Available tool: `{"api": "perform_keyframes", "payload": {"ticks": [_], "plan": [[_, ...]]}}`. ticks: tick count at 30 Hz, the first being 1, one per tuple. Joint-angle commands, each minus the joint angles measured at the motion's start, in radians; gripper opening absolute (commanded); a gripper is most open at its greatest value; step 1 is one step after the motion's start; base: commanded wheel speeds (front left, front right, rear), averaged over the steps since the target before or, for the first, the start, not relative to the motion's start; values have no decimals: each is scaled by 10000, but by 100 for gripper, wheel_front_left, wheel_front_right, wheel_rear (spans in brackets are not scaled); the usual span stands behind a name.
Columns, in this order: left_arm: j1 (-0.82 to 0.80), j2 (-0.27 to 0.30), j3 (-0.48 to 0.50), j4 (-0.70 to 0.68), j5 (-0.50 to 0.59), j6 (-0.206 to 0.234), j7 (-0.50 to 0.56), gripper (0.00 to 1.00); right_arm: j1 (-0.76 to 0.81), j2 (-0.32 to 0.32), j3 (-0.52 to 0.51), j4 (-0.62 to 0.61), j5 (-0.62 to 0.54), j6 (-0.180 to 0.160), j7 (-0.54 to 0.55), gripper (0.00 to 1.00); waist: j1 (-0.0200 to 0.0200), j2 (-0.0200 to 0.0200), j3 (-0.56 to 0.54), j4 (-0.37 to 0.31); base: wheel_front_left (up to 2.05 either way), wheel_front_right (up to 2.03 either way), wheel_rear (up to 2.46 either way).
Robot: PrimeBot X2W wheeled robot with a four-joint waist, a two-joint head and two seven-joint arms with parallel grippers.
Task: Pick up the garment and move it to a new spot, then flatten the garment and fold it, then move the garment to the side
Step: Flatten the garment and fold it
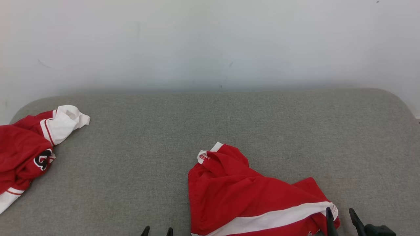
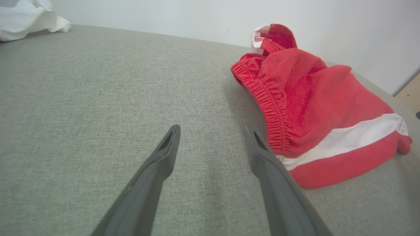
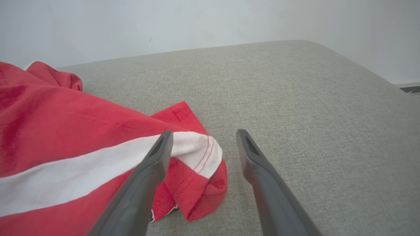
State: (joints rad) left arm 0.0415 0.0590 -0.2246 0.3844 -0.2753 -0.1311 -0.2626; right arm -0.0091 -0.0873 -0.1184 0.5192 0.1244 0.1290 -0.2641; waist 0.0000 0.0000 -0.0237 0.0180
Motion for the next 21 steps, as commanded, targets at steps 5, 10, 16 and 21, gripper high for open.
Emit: {"api": "perform_keyframes", "payload": {"ticks": [5, 10, 16, 21], "plan": [[96, 173, -500, 144, -107, 11, -35, 100, 351, 89, -38, -318, 45, 36, -2, 100, 0, 0, 88, -125, 0, 0, 0], [-203, 447, -1642, 455, -308, 11, -35, 100, 140, 62, -3, 33, 101, 36, -3, 100, 0, 0, 207, -183, 0, 0, 0], [-691, 793, -2705, 745, -624, 11, -35, 100, -452, -60, 242, 637, 160, 36, -2, 100, 0, 0, 311, -185, 0, 0, 0], [-1107, 937, -3153, 962, -771, 11, -35, 100, -757, -200, 350, 1015, 288, 36, -3, 100, 0, 0, 360, -136, 0, 0, 0]]}}
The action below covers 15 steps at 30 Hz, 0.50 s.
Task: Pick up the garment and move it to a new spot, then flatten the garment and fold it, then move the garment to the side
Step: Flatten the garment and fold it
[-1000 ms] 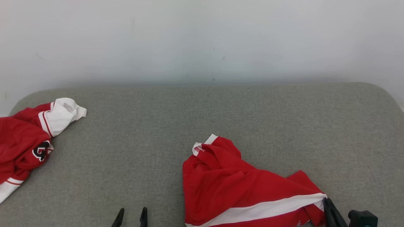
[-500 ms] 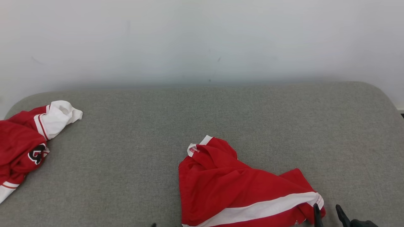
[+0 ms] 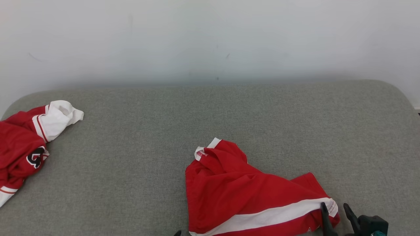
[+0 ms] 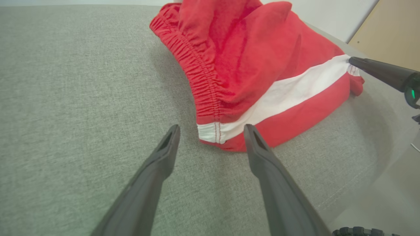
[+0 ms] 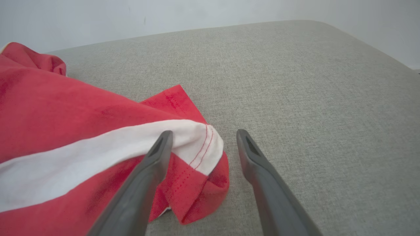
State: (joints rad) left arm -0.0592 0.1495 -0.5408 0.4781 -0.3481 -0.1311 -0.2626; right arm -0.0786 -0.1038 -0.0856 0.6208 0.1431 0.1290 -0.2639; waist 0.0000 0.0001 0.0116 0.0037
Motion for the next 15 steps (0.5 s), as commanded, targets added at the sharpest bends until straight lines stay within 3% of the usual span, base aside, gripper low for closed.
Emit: {"api": "perform_keyframes", "payload": {"ticks": [1, 15], "plan": [[-186, 67, -68, 77, -53, 11, -35, 100, -101, -50, 30, 55, 104, 36, -5, 100, 0, -1, 16, 11, 0, 0, 0], [-1470, 229, -1299, 1445, -816, 11, -35, 100, -217, 8, 181, 93, 184, 36, -5, 100, 0, -1, 130, -350, 0, 0, 0]]}}
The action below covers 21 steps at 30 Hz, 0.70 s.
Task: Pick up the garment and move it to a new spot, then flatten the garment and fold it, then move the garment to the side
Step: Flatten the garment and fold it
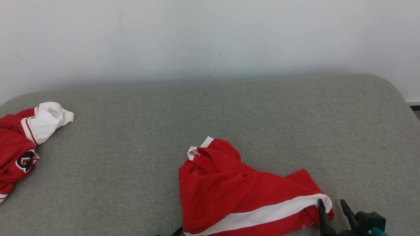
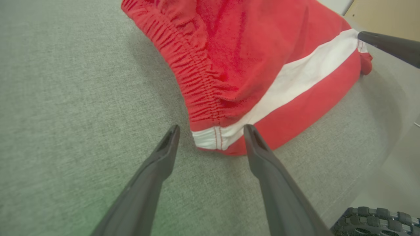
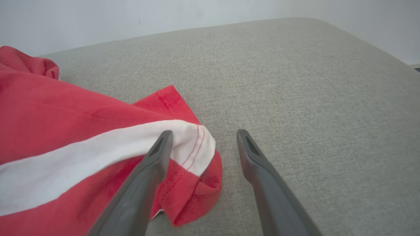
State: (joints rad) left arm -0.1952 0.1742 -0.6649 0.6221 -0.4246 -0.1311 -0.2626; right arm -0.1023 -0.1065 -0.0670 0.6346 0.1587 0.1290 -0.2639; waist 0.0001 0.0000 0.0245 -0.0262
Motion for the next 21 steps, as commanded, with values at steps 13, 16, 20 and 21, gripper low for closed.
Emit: {"api": "perform_keyframes", "payload": {"ticks": [13, 16, 20, 21], "plan": [[279, 752, 1148, -1120, -463, 14, -34, 0, 454, 150, -16, -678, 183, 36, -3, 100, -1, 0, -69, 52, 0, 0, 0], [573, 765, 1212, -1303, -365, 14, -35, 0, 557, 204, 164, -764, 306, 36, -5, 100, -1, 0, -67, 187, 0, 0, 0], [898, 613, 1144, -1182, -392, 14, -35, 0, 808, 247, 510, -709, 540, 36, -5, 100, -1, 0, -136, 328, 0, 0, 0], [918, 574, 1149, -1163, -381, 14, -35, 0, 842, 255, 608, -697, 583, 36, -5, 100, -1, 0, -153, 350, 0, 0, 0]]}}
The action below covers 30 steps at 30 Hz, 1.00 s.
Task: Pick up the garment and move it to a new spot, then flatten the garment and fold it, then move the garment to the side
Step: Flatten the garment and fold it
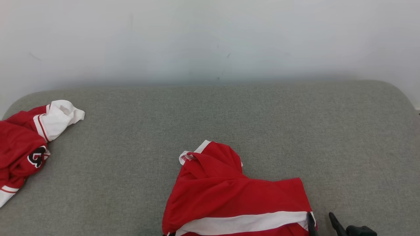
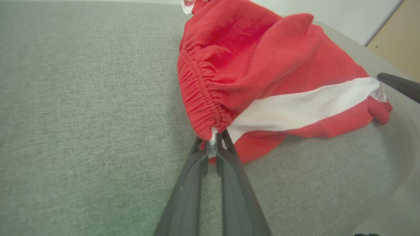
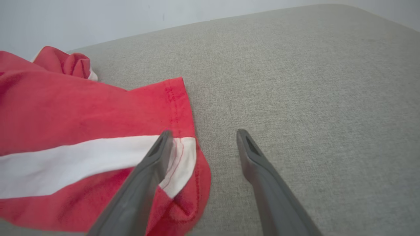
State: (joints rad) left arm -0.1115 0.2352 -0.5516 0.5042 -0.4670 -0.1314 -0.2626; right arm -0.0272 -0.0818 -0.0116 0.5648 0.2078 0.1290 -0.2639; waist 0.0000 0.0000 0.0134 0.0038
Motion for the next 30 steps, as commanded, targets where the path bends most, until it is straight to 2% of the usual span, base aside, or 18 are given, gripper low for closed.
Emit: {"api": "perform_keyframes", "payload": {"ticks": [1, 2, 3, 4, 5, 13, 21, 22, 23, 24, 25, 26, 30], "plan": [[99, -73, 39, 22, 62, 18, -35, 0, 115, 11, 139, 26, 126, 36, -3, 100, 0, 0, -58, 66, 0, 0, 0], [131, -113, 69, 23, 68, 18, -35, 0, 150, 6, 221, 75, 163, 36, -3, 100, 0, 0, -78, 78, 0, 0, 0], [163, -141, 92, 34, 87, 18, -35, 17, 172, -11, 288, 128, 199, 36, -5, 100, 0, 0, -94, 83, 0, 0, 0], [186, -159, 112, 42, 131, 18, -35, 89, 175, -37, 361, 200, 245, 36, -3, 100, 0, 0, -109, 85, 0, 0, 0], [202, -185, 135, 57, 157, 18, -35, 100, 160, -54, 450, 277, 294, 36, -5, 100, 0, 0, -123, 85, 0, 0, 0], [300, -264, 380, -12, 274, 18, -35, 100, -112, -198, 920, 569, 606, 36, -5, 100, 0, 0, -148, 57, 0, 0, 0], [-166, -119, -4, 293, 175, 18, -35, 100, -539, -291, 1354, 1019, 818, 36, -5, 98, 0, 0, -69, 55, 0, 0, 0], [-217, -110, -98, 346, 110, 18, -34, 100, -582, -281, 1403, 1080, 847, 36, -5, 53, 0, 0, -66, 51, 0, 0, 0], [-292, -103, -171, 400, 56, 18, -35, 98, -649, -291, 1428, 1062, 862, 36, -5, 38, 0, 0, -63, 49, 0, 0, 0], [-373, -97, -213, 436, 28, 18, -35, 51, -686, -308, 1448, 1064, 888, 36, -5, 14, 0, 0, -63, 47, 0, 0, 0], [-415, -107, -260, 456, -24, 18, -35, 24, -699, -318, 1483, 1093, 921, 36, -3, 0, 0, 0, -65, 44, 0, 0, 0], [-410, -134, -306, 436, -123, 18, -35, 0, -701, -327, 1516, 1121, 953, 36, -5, 0, 0, 0, -68, 43, 0, 0, 0], [-388, -109, -357, 410, -286, 18, -35, 0, -709, -371, 1536, 906, 996, 36, -6, 0, 0, 0, -91, 46, 0, 0, 0]]}}
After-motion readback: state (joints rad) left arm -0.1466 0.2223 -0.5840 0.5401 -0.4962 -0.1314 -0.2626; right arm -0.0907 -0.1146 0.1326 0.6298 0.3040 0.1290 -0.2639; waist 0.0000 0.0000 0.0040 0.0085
